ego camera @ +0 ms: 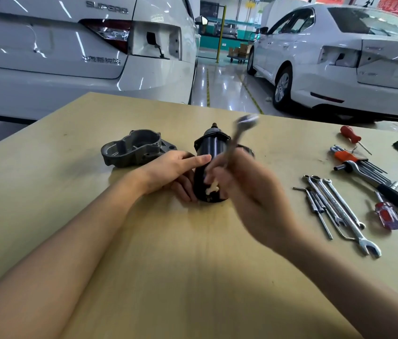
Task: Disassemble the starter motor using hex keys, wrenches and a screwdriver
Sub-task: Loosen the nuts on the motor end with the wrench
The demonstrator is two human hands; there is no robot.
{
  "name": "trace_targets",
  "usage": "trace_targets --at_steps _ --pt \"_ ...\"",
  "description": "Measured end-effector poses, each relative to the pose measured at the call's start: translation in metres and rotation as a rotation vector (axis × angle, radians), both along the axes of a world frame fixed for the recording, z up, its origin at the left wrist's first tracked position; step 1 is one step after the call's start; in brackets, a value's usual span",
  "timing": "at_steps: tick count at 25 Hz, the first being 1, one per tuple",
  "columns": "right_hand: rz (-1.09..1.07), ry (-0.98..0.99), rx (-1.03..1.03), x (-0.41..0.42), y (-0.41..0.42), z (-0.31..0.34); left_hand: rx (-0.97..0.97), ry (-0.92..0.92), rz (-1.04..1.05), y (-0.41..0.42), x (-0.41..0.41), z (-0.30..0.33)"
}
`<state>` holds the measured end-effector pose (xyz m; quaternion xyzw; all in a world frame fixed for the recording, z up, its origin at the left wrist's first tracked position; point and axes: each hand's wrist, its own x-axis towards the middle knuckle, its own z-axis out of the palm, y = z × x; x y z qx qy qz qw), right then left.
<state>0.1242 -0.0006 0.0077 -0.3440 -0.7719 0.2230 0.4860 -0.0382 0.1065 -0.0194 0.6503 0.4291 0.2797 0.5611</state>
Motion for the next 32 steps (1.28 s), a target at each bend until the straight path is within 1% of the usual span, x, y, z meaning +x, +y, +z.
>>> trace_targets --at_steps 2,3,5,7,9,14,17,18,19,21,23,25,26,28,29,30,32 --pt "0.019 0.459 -0.240 0.016 -0.002 -0.007 -0.025 -0.017 -0.014 -0.001 0.001 0.002" --pt "-0.005 0.613 -0.331 0.021 -0.002 -0.009 -0.031 -0.018 -0.018 -0.001 0.001 0.001" --pt "-0.071 0.799 -0.454 0.026 -0.001 -0.011 -0.032 -0.020 -0.021 -0.001 0.000 0.003" --pt "-0.114 0.883 -0.508 0.026 0.000 -0.014 -0.025 -0.017 -0.028 -0.002 0.001 0.003" --pt "-0.121 0.910 -0.519 0.022 0.002 -0.016 -0.026 -0.018 -0.029 -0.002 0.000 0.002" --pt "-0.103 0.865 -0.475 0.019 0.003 -0.021 -0.006 -0.006 -0.031 -0.004 0.000 0.004" --pt "-0.123 0.708 -0.377 0.013 0.002 -0.022 -0.002 -0.003 -0.029 -0.005 0.000 0.006" --pt "-0.142 0.612 -0.312 0.011 0.003 -0.020 0.005 0.005 -0.021 -0.005 0.001 0.006" --pt "-0.165 0.475 -0.231 0.010 0.005 -0.016 0.007 0.014 -0.013 -0.006 0.001 0.007" --pt "-0.181 0.059 -0.055 0.006 0.011 0.003 0.006 0.034 -0.014 -0.006 0.003 0.005" --pt "-0.121 -0.385 0.056 -0.005 0.016 0.023 0.011 0.103 0.023 -0.006 0.002 0.002" --pt "-0.031 -0.685 0.046 -0.022 0.020 0.033 0.043 0.183 0.080 -0.007 0.000 0.002" --pt "-0.014 -0.840 0.068 -0.030 0.022 0.032 0.061 0.164 0.078 -0.008 -0.002 0.005" --pt "-0.071 -1.152 0.189 -0.039 0.023 0.020 0.066 0.102 0.046 -0.008 -0.001 0.010" --pt "-0.085 -1.183 0.222 -0.038 0.021 0.014 0.062 0.101 0.035 -0.007 -0.001 0.010" --pt "-0.071 -1.088 0.235 -0.034 0.016 0.012 0.060 0.086 0.034 -0.006 -0.001 0.008" --pt "-0.031 -0.639 0.268 -0.022 0.004 0.006 0.054 0.054 0.022 -0.004 0.000 0.005"
